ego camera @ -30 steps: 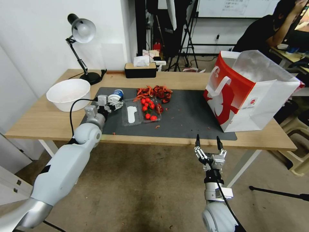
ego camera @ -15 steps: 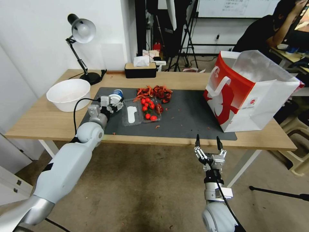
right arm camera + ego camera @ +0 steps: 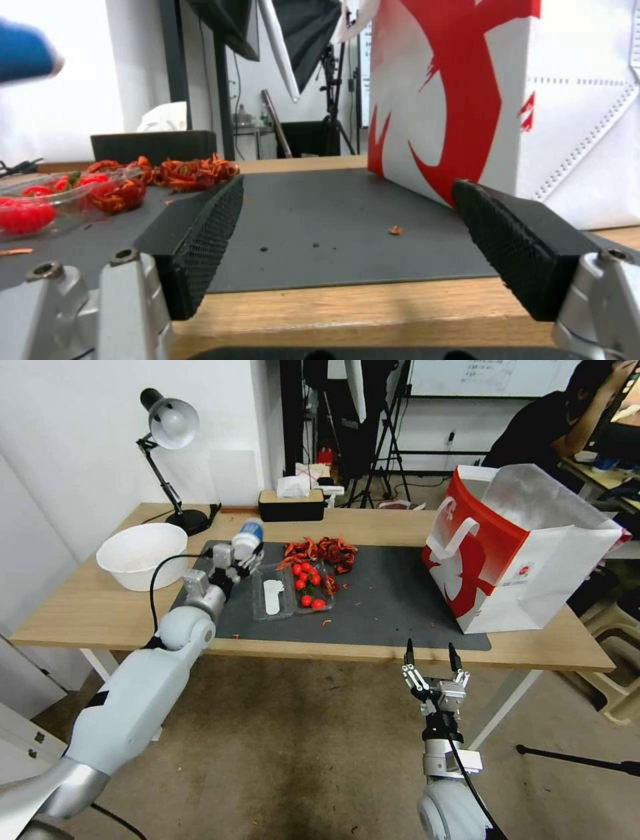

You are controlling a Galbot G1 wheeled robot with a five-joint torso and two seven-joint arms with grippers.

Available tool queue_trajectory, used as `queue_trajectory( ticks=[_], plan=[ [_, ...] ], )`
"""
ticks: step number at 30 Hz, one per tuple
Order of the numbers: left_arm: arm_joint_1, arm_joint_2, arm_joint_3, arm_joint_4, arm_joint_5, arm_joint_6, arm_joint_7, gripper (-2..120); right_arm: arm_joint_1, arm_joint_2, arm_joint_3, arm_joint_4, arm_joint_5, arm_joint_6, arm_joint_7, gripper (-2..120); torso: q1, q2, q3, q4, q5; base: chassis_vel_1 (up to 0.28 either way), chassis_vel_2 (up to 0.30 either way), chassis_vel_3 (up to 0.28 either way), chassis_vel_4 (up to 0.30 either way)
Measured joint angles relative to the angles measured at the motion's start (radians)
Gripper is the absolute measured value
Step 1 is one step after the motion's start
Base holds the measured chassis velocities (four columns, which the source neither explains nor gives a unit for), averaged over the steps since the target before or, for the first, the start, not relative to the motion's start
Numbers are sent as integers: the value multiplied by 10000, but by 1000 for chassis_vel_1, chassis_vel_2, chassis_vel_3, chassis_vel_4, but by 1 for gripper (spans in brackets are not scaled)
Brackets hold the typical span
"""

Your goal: Pick up the trash from the table and place it into the takeout bag.

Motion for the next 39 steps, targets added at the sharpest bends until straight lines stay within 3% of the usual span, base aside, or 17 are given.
queue_trajectory(
  ticks=[10,13,14,15,17,18,20,21,24,25,28,29,32,33,35,36,39],
  plan=[
    [-308,146,254,-164,260,-1390,876,59,-22,47,-8,11,-34,50,6,81,0,0,0,1,1,0,0,0,0],
    [-970,255,924,-149,-260,-2493,1944,59,-35,79,-4,-18,-55,95,9,81,0,0,0,0,2,0,0,0,0],
    [-970,255,924,-149,-260,-2493,1944,59,-35,79,-4,-18,-55,95,9,81,0,0,0,0,2,0,0,0,0],
    [-1497,287,1416,22,-756,-3072,2903,59,-53,82,29,-25,-59,119,23,81,0,0,0,-1,3,0,0,0,0],
    [-1683,287,1584,118,-884,-3261,3207,59,-58,82,37,-25,-60,126,24,81,0,0,0,-1,2,0,0,0,0],
    [-2459,221,2223,424,-1320,-3651,4128,59,-79,94,87,-20,-60,136,38,81,1,0,1,1,2,0,0,0,0],
    [-3690,-42,3214,703,-1797,-3800,4757,59,-86,126,122,-1,-60,137,46,81,0,0,1,2,1,0,0,0,0],
    [-3690,-42,3214,703,-1797,-3800,4757,59,-86,126,122,-1,-60,137,46,81,0,0,1,2,1,0,0,0,0],
    [-5425,-635,5096,996,-2287,-3793,4884,59,-46,194,129,1,-103,133,47,81,1,0,1,-4,5,0,0,0,0],
    [-5425,-635,5096,996,-2287,-3793,4884,59,-46,194,129,1,-103,133,47,81,1,0,1,-4,5,0,0,0,0],
    [-6725,-1552,6304,1478,-2689,-3725,4901,59,25,283,107,0,-186,83,49,81,1,0,1,0,5,0,0,0,0],
    [-6725,-1552,6304,1478,-2689,-3725,4901,59,25,283,107,0,-186,83,49,81,1,0,1,0,5,0,0,0,0],
    [-7598,-2589,6898,2140,-2907,-3672,4903,59,33,338,116,-23,-241,77,74,81,1,0,1,0,4,0,0,0,0],
    [-7598,-2589,6898,2140,-2907,-3672,4903,59,33,338,116,-23,-241,77,74,81,1,0,1,0,4,0,0,0,0],
    [-8140,-3437,7324,2714,-3024,-3651,4890,59,-17,372,196,-40,-245,150,105,81,1,0,1,0,4,0,0,0,0],
    [-8140,-3437,7324,2714,-3024,-3651,4890,59,-17,372,196,-40,-245,150,105,81,1,0,1,0,4,0,0,0,0],
    [-8498,-4332,7687,3403,-3055,-3651,4923,59,-54,395,232,-41,-246,194,121,81,1,0,1,0,5,0,0,0,0]
  ],
)
